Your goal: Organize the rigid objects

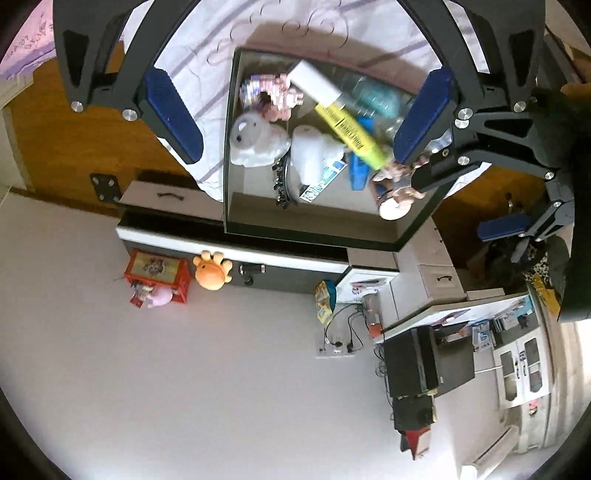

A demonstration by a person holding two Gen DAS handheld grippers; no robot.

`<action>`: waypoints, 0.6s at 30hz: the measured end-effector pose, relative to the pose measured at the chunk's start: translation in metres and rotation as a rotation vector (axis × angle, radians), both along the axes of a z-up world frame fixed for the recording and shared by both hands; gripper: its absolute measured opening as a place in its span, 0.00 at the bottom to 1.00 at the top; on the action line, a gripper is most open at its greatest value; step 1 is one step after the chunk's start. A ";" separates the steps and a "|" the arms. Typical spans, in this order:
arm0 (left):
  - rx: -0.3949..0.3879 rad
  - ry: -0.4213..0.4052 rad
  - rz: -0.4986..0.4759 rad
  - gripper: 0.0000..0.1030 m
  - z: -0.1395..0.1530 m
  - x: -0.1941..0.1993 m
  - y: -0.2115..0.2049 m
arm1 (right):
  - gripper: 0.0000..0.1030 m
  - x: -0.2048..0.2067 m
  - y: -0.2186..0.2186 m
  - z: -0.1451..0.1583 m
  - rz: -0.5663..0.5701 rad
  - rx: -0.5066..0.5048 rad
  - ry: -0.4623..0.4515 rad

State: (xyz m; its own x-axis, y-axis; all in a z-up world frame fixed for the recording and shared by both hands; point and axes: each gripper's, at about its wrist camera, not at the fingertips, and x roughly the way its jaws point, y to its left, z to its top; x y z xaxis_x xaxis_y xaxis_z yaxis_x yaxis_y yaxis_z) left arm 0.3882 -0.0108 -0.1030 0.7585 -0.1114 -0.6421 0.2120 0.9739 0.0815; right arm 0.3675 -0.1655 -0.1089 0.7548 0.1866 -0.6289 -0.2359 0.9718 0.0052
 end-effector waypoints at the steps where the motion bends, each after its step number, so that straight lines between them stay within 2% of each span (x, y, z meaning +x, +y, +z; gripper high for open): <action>1: -0.004 -0.012 0.003 1.00 0.002 -0.006 0.001 | 1.00 -0.004 0.000 0.002 -0.002 -0.001 -0.007; 7: -0.001 -0.074 0.008 1.00 0.016 -0.052 0.002 | 1.00 -0.042 0.001 0.012 -0.001 -0.007 -0.029; 11: -0.033 -0.113 0.014 1.00 0.024 -0.083 0.003 | 1.00 -0.075 -0.002 0.019 -0.007 0.001 -0.069; 18: -0.020 -0.244 0.052 1.00 0.045 -0.147 0.002 | 1.00 -0.127 -0.003 0.036 -0.022 0.005 -0.160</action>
State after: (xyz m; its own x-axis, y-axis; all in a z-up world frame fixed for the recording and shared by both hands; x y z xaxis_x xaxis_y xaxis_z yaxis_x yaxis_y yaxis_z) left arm 0.2412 -0.0083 -0.0583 0.8958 -0.0789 -0.4373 0.1378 0.9849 0.1046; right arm 0.2402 -0.1683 -0.0727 0.8495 0.1714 -0.4990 -0.2125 0.9768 -0.0262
